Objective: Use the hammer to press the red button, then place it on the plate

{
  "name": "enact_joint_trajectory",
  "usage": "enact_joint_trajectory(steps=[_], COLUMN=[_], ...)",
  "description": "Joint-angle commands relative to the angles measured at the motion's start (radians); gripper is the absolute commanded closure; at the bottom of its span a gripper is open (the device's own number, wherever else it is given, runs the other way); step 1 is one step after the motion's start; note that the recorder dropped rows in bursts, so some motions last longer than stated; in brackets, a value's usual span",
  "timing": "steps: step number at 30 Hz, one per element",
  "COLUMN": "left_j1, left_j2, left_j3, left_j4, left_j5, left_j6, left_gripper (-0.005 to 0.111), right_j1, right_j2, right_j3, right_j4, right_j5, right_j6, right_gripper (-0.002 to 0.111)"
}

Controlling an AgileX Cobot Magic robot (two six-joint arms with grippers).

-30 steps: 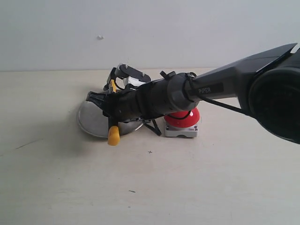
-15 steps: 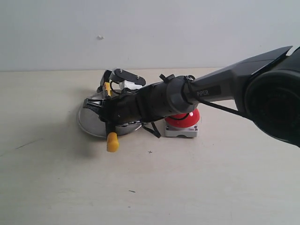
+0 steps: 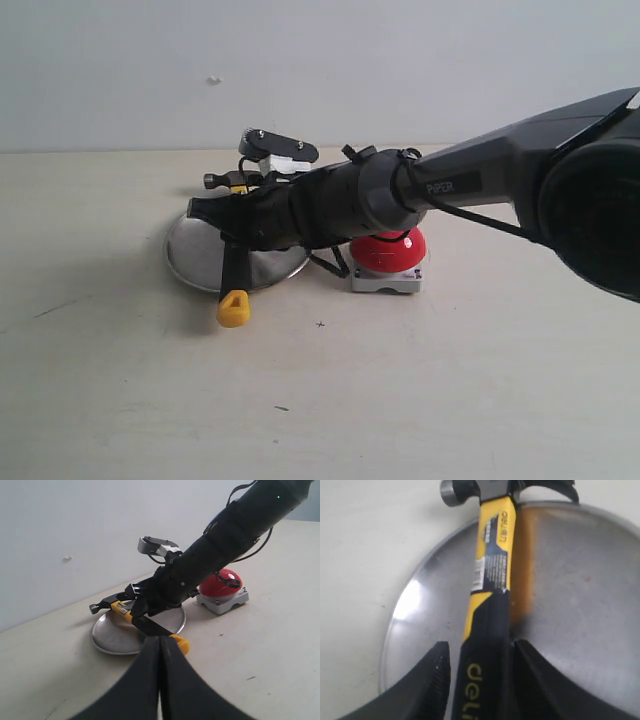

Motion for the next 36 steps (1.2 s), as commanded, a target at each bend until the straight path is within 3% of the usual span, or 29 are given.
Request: enact_joint_trajectory(steps=[1, 9, 14, 19, 24, 28, 30, 36], left_j1=[0.0, 0.0, 0.0, 0.0, 0.0, 0.0, 0.0, 0.0], left_j2=[-0.007, -0.007, -0.007, -0.007, -0.007, -0.007, -0.007, -0.007], left_j3=[0.003, 0.003, 0.003, 0.003, 0.003, 0.003, 0.003, 0.003], left_j4=[0.002, 0.002, 0.002, 0.002, 0.002, 0.002, 0.002, 0.002], left_j5=[0.003, 0.003, 0.003, 0.003, 0.003, 0.003, 0.003, 0.003], left_j6=[-0.004, -0.002, -0.002, -0.002, -0.002, -0.002, -0.002, -0.001], left_gripper=[0.107, 0.107, 0.107, 0.107, 0.107, 0.107, 0.107, 0.107], right_j1=[-0.003, -0.003, -0.002, 0.004, 0.152, 0.257, 0.345, 0.382], right_j2=[-0.07, -0.21, -0.355, -0.543, -0.913, -1.096, -1.285, -1.554], right_j3=[0.022, 0.161, 0.302, 0.473, 0.779, 0.904, 1.034, 1.25], right_j4=[-0.011, -0.011, -0.011, -0.033, -0.162, -0.183, -0.244, -0.289], right_j5=[-0.026, -0.171, -0.16, -0.139, -0.164, -0.201, -0.236, -0.237], right_j6=[-0.023, -0.112, -0.155, -0.157, -0.154, -0.143, -0.036, 0.029], right_gripper=[0.069, 0.079, 0.108, 0.108, 0.108, 0.108, 0.108, 0.108])
